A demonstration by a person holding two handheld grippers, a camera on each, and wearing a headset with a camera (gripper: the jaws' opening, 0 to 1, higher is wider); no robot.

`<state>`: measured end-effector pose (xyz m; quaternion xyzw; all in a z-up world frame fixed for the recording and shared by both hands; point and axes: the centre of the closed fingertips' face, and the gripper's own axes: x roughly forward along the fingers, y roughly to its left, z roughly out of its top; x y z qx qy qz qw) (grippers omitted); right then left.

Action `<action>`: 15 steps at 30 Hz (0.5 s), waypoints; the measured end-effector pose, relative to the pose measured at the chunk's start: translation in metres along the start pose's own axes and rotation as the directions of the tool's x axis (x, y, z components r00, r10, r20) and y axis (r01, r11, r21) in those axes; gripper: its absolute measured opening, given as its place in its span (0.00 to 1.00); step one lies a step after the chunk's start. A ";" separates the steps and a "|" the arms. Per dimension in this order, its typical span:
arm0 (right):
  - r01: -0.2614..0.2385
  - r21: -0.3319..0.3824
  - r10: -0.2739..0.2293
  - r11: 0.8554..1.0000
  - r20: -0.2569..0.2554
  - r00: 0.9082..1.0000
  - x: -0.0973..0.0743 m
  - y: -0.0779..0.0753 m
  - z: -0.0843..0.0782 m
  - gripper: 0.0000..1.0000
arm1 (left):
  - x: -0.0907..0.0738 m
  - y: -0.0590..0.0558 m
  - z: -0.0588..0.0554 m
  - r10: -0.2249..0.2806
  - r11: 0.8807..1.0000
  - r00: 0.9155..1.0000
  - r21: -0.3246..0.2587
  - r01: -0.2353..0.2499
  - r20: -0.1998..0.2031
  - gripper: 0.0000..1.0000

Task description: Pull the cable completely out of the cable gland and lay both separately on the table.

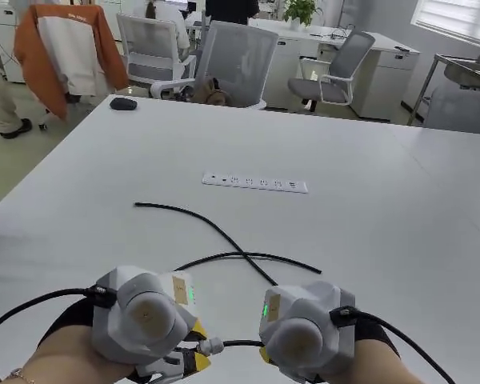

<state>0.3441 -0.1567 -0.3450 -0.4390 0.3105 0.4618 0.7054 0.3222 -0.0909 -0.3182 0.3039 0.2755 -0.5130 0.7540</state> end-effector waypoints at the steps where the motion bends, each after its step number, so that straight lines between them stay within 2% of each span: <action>1: 0.005 0.009 -0.005 1.000 -0.013 1.000 0.000 -0.002 -0.003 0.03 | 0.000 0.000 0.000 0.001 1.000 1.000 0.000 -0.001 0.000 0.17; 4: 0.013 0.037 -0.012 0.999 -0.037 0.999 0.000 -0.004 -0.010 0.03 | 0.000 0.001 0.000 0.001 1.000 1.000 -0.004 -0.001 0.002 0.17; 7: 0.037 0.057 -0.031 0.998 -0.103 0.994 -0.001 -0.009 -0.024 0.03 | 0.000 0.001 -0.001 0.003 1.000 1.000 -0.003 -0.003 -0.003 0.17; 10: 0.054 0.083 -0.042 0.995 -0.138 0.989 -0.002 -0.013 -0.034 0.03 | 0.000 0.002 0.000 0.005 1.000 1.000 -0.007 -0.005 0.000 0.17; 15: 0.055 0.111 -0.037 0.992 -0.155 0.987 -0.003 -0.013 -0.039 0.04 | -0.001 0.002 0.001 0.006 1.000 1.000 -0.009 -0.006 0.005 0.17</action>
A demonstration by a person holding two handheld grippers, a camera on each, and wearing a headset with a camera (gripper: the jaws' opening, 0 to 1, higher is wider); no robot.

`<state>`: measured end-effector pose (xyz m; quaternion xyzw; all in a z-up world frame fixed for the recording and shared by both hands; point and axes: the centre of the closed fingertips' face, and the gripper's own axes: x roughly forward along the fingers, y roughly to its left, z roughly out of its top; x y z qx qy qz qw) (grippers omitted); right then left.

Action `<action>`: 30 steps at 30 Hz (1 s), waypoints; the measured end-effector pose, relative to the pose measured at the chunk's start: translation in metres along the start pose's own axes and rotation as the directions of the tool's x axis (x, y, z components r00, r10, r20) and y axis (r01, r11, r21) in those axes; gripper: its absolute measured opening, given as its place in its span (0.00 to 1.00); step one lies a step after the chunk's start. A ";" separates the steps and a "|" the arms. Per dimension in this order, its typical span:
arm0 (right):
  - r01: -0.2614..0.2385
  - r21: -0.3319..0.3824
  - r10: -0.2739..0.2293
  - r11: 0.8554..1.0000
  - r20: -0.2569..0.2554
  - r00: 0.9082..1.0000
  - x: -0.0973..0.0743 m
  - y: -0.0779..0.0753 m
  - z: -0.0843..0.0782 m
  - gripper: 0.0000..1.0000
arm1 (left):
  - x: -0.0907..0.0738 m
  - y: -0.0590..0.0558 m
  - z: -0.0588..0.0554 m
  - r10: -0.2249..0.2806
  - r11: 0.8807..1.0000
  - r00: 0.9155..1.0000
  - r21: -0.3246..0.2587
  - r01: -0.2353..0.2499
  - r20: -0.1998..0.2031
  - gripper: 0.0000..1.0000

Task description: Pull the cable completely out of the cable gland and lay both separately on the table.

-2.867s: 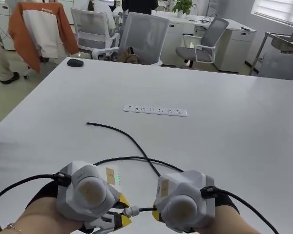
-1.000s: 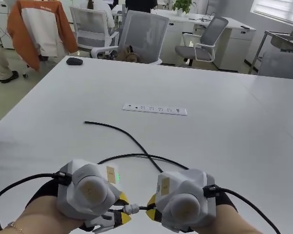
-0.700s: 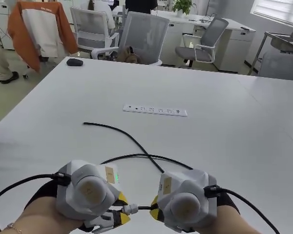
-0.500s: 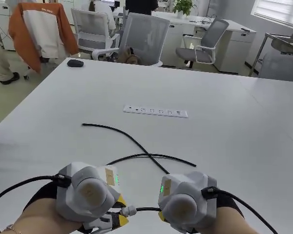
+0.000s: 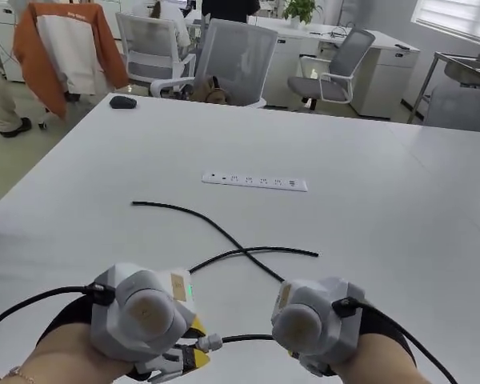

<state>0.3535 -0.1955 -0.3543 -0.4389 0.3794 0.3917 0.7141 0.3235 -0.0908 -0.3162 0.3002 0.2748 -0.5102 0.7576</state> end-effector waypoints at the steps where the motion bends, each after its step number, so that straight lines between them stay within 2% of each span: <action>1: -0.004 -0.005 0.004 1.000 0.000 1.000 0.000 0.001 0.000 0.04 | 0.000 0.000 -0.001 0.003 1.000 1.000 0.005 -0.003 -0.004 0.17; 3: -0.047 -0.035 0.046 0.998 -0.024 0.999 0.003 0.013 -0.001 0.07 | 0.000 0.000 -0.003 0.002 1.000 1.000 0.009 -0.002 -0.015 0.17; 4: -0.050 -0.044 0.049 0.998 -0.018 0.999 0.003 0.015 0.001 0.12 | 0.000 0.000 -0.003 0.002 1.000 1.000 0.010 -0.002 -0.015 0.17; 6: -0.054 -0.081 0.057 0.995 0.032 0.998 0.002 0.019 0.013 0.19 | 0.000 0.000 -0.003 0.003 1.000 1.000 0.013 -0.003 -0.013 0.18; 8: -0.064 -0.072 0.070 0.995 0.086 0.994 0.000 0.020 0.025 0.19 | 0.000 0.000 -0.002 0.003 1.000 1.000 0.015 -0.003 -0.009 0.18; 9: -0.070 -0.069 0.078 0.995 0.122 0.989 -0.002 0.021 0.032 0.19 | 0.000 0.000 -0.002 0.004 1.000 1.000 0.017 -0.004 -0.009 0.18; 10: -0.074 -0.072 0.085 0.995 0.174 0.981 -0.005 0.022 0.042 0.20 | 0.000 0.000 -0.002 0.005 1.000 1.000 0.017 -0.005 -0.010 0.18; 11: -0.074 -0.073 0.086 0.995 0.188 0.978 -0.006 0.022 0.044 0.19 | 0.000 0.001 -0.002 0.008 1.000 1.000 0.020 -0.007 -0.009 0.18; 13: -0.083 -0.097 0.106 0.992 0.261 0.960 -0.014 0.027 0.059 0.18 | 0.000 0.001 -0.001 0.008 1.000 1.000 0.023 -0.008 -0.008 0.18; 14: -0.082 -0.103 0.108 0.991 0.269 0.957 -0.015 0.028 0.061 0.18 | 0.000 0.000 -0.001 0.006 1.000 1.000 0.024 -0.006 -0.007 0.18; 16: -0.082 -0.126 0.117 0.989 0.304 0.945 -0.019 0.031 0.069 0.17 | 0.001 -0.002 0.000 0.002 0.999 1.000 0.040 -0.002 -0.006 0.18; 18: -0.095 -0.136 0.137 0.986 0.343 0.929 -0.023 0.036 0.077 0.16 | 0.001 -0.004 0.002 -0.005 0.999 1.000 0.048 0.005 -0.004 0.18; 20: -0.106 -0.149 0.153 0.983 0.354 0.923 -0.024 0.040 0.079 0.17 | 0.002 -0.006 0.002 -0.007 0.998 1.000 0.060 0.008 -0.006 0.18; 23: -0.106 -0.168 0.160 0.980 0.357 0.920 -0.024 0.042 0.081 0.16 | 0.002 -0.007 0.004 -0.013 0.997 1.000 0.074 0.013 0.000 0.18; 27: -0.108 -0.183 0.171 0.977 0.374 0.912 -0.026 0.045 0.085 0.14 | 0.002 -0.012 0.008 -0.026 0.995 1.000 0.092 0.025 0.017 0.18; 29: -0.106 -0.191 0.173 0.976 0.373 0.911 -0.026 0.046 0.085 0.12 | 0.002 -0.013 0.009 -0.029 0.994 0.999 0.104 0.027 0.017 0.18; 30: -0.103 -0.200 0.172 0.974 0.365 0.915 -0.025 0.046 0.084 0.08 | 0.003 -0.014 0.009 -0.031 0.994 0.999 0.106 0.029 0.014 0.18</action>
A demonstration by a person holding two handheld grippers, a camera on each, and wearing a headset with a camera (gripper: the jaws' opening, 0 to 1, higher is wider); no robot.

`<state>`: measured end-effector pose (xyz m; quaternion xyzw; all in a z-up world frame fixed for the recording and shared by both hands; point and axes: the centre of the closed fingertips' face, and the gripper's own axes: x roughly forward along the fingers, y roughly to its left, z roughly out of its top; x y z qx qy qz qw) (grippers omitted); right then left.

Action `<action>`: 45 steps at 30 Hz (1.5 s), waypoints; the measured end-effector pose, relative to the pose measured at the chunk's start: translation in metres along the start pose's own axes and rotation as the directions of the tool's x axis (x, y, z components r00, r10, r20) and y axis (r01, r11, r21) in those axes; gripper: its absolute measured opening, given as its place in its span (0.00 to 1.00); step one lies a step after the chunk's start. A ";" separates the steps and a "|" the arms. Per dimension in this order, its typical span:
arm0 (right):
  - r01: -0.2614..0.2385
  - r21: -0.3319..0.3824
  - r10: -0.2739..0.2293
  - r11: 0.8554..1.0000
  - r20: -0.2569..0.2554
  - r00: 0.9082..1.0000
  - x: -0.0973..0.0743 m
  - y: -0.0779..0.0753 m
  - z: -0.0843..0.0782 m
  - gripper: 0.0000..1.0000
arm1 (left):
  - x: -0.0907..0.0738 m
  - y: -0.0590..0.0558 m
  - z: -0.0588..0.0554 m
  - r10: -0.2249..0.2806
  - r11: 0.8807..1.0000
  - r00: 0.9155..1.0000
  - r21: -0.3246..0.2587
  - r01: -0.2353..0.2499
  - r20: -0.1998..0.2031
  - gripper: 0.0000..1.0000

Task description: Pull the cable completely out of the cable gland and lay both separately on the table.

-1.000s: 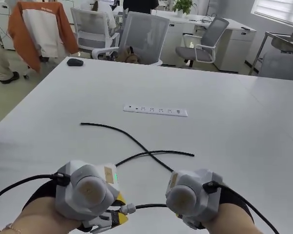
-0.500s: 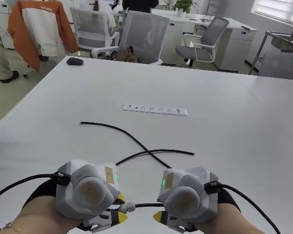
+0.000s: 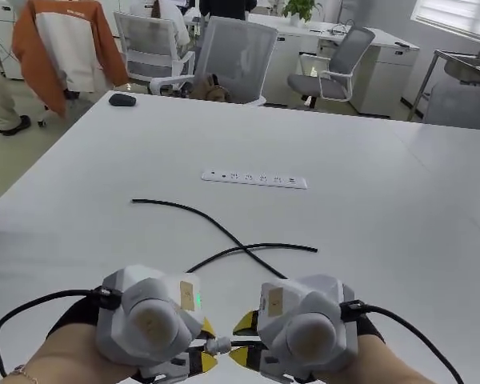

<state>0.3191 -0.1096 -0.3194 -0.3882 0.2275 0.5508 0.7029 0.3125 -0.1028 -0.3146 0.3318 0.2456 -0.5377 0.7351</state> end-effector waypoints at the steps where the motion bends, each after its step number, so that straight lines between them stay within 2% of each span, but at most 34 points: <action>1: -0.002 -0.004 0.002 1.000 -0.003 1.000 0.000 0.000 -0.001 0.05 | 0.000 0.001 0.000 0.004 1.000 1.000 0.001 -0.004 0.000 0.18; 17: -0.005 -0.005 0.005 1.000 -0.031 1.000 0.005 0.000 -0.009 0.03 | 0.000 0.004 0.000 0.004 0.999 1.000 -0.033 -0.003 0.013 0.18; 18: 0.007 -0.008 -0.007 1.000 -0.059 0.998 0.004 -0.003 -0.015 0.02 | -0.001 0.007 -0.007 0.020 0.999 1.000 -0.033 -0.021 -0.024 0.18; 19: 0.009 -0.008 -0.009 1.000 -0.058 0.998 0.004 -0.004 -0.016 0.02 | -0.001 0.008 -0.008 0.022 0.999 1.000 -0.025 -0.022 -0.020 0.18; 21: 0.013 0.029 -0.011 1.000 -0.057 0.998 0.003 -0.006 -0.018 0.02 | -0.001 0.009 -0.008 0.022 0.999 1.000 -0.046 -0.023 -0.014 0.18; 23: 0.022 0.035 -0.020 0.999 -0.080 0.997 0.002 -0.008 -0.023 0.02 | -0.002 0.010 -0.007 0.030 0.998 0.999 -0.045 -0.031 -0.019 0.18; 26: 0.036 0.040 -0.028 0.999 -0.175 0.984 0.003 -0.010 -0.042 0.02 | -0.001 0.010 -0.009 0.028 0.998 0.999 -0.046 -0.029 -0.029 0.18; 30: 0.040 0.095 -0.019 0.995 -0.208 0.978 0.002 -0.012 -0.052 0.02 | -0.002 0.010 -0.010 0.030 0.998 0.999 -0.048 -0.032 -0.030 0.17; 36: 0.054 0.118 -0.021 0.992 -0.260 0.965 -0.001 -0.013 -0.064 0.02 | -0.001 0.011 -0.011 0.033 0.998 0.999 -0.050 -0.034 -0.036 0.17; 45: 0.065 0.150 -0.021 0.987 -0.275 0.961 -0.003 -0.012 -0.068 0.03 | -0.001 0.010 -0.008 0.030 0.998 0.999 -0.053 -0.031 -0.024 0.17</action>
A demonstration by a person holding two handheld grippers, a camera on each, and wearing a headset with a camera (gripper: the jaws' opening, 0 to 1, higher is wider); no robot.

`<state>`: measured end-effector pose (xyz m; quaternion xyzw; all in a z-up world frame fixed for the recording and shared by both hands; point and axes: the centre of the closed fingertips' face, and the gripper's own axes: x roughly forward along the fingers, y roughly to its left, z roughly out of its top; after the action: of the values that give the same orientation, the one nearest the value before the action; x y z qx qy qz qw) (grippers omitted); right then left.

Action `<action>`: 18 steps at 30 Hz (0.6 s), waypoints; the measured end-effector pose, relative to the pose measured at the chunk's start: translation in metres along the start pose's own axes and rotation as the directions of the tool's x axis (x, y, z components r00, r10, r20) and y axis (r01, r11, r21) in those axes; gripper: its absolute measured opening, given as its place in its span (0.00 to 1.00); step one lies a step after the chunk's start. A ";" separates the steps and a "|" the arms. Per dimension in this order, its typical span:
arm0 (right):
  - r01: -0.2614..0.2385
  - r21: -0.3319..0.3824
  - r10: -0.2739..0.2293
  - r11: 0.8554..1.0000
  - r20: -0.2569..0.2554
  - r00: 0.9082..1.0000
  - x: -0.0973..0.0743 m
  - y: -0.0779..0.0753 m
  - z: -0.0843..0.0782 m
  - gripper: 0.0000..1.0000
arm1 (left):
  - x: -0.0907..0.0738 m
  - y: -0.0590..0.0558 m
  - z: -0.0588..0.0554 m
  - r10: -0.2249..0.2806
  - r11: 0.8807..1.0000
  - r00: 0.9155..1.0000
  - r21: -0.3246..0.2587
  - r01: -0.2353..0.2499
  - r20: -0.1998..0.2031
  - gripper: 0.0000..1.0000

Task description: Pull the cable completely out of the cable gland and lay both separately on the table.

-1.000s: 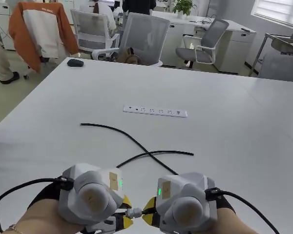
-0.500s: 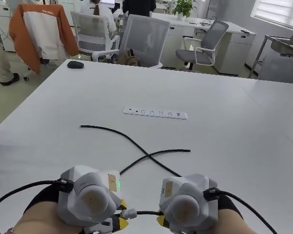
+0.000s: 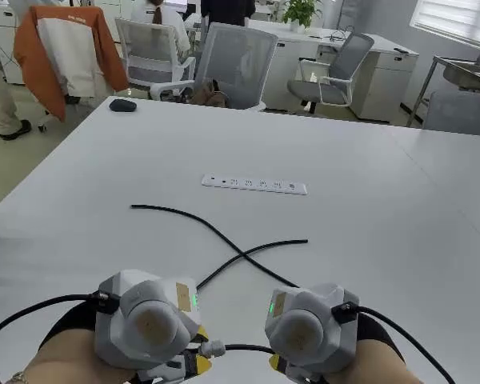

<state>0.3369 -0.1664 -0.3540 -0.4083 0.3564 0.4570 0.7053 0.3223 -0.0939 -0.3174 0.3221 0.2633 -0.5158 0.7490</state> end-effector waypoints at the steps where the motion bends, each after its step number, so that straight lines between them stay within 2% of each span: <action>1: 0.000 0.002 0.000 1.000 -0.002 1.000 0.000 0.000 0.000 0.03 | 0.000 0.000 0.000 0.000 1.000 1.000 0.001 0.000 0.000 0.17; 5: 0.003 0.004 -0.003 1.000 -0.002 1.000 0.000 -0.001 -0.001 0.03 | 0.000 0.000 0.000 0.002 1.000 1.000 -0.002 -0.002 0.002 0.17; 7: 0.013 0.002 -0.013 1.000 0.019 1.000 -0.002 -0.004 0.003 0.03 | -0.001 0.002 -0.001 0.008 1.000 1.000 0.000 -0.008 -0.005 0.17; 10: 0.023 0.009 -0.023 1.000 0.022 0.999 -0.002 -0.005 0.004 0.03 | -0.002 0.004 0.000 0.016 1.000 1.000 -0.016 -0.016 0.008 0.17; 11: 0.028 0.010 -0.029 1.000 0.019 0.999 -0.002 -0.006 0.004 0.02 | -0.002 0.005 0.001 0.019 1.000 1.000 -0.017 -0.018 0.011 0.17; 12: 0.048 0.000 -0.048 0.999 -0.020 0.999 -0.004 -0.009 -0.003 0.02 | -0.003 0.007 -0.004 0.030 0.999 0.999 -0.012 -0.030 -0.015 0.17; 16: 0.053 0.029 -0.053 0.998 -0.004 0.999 -0.005 -0.012 -0.004 0.03 | -0.003 0.006 -0.002 0.028 1.000 1.000 -0.014 -0.028 -0.002 0.17; 18: 0.076 0.043 -0.075 0.996 -0.021 0.997 -0.006 -0.015 -0.006 0.03 | -0.003 0.006 0.000 0.030 0.999 1.000 -0.019 -0.029 0.004 0.17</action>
<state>0.3486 -0.1776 -0.3476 -0.4103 0.3576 0.4183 0.7272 0.3271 -0.0900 -0.3141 0.3177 0.2617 -0.5029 0.7601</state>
